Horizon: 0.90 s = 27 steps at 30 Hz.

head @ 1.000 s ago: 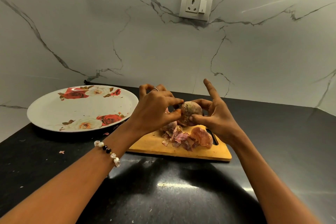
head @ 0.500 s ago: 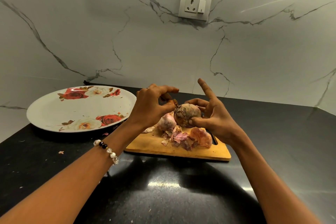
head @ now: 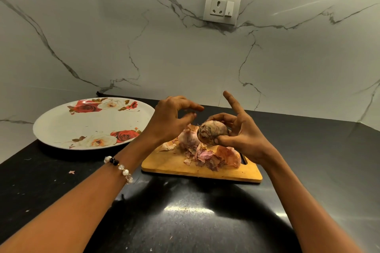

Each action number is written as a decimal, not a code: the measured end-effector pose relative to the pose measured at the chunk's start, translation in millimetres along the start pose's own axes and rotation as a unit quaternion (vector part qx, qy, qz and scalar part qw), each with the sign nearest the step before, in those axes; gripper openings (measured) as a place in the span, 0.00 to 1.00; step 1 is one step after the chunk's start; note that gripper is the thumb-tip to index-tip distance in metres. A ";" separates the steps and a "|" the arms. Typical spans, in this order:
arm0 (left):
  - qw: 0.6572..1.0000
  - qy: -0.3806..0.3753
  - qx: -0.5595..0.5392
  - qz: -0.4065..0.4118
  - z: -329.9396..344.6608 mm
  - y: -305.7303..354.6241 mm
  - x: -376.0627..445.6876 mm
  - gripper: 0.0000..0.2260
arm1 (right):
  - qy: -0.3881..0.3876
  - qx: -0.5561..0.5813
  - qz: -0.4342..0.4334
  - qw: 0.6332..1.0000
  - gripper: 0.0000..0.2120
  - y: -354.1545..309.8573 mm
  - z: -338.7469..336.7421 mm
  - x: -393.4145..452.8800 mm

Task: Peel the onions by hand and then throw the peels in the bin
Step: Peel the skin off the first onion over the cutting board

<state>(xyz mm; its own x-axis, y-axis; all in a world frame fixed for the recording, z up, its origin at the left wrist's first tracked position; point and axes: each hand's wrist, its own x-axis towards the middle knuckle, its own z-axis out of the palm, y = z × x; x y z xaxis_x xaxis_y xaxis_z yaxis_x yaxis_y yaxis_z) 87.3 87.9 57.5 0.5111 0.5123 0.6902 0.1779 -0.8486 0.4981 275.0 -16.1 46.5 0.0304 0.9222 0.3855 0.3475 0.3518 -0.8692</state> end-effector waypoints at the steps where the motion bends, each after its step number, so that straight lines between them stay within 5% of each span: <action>1: 1.000 -0.013 -0.005 0.008 -0.6 0.5 0.8 0.10 | 0.007 -0.003 0.000 1.000 0.55 -0.2 0.1 0.5; 6: 0.996 -0.077 -0.002 0.052 -1.6 0.1 1.9 0.10 | 0.010 -0.002 0.001 1.000 0.55 -0.6 -0.9 -0.3; 18: 0.995 -0.033 0.037 0.091 1.5 -4.2 2.2 0.07 | 0.003 0.048 0.003 0.999 0.54 0.8 -1.7 -0.5; 23: 0.997 -0.013 0.067 0.027 4.2 -7.9 2.7 0.12 | -0.010 0.074 -0.007 0.997 0.53 1.2 -2.4 0.3; 27: 0.995 0.038 0.086 -0.025 3.6 -14.3 4.4 0.06 | -0.001 0.096 -0.006 0.995 0.55 0.5 -3.3 1.2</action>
<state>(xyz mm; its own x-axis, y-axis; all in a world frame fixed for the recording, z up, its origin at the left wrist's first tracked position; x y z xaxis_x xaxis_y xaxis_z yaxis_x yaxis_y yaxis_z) 90.0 101.8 51.6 0.4346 0.5574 0.7075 0.3458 -0.8286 0.4403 278.3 -15.3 47.5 0.0253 0.9181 0.3956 0.1625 0.3867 -0.9078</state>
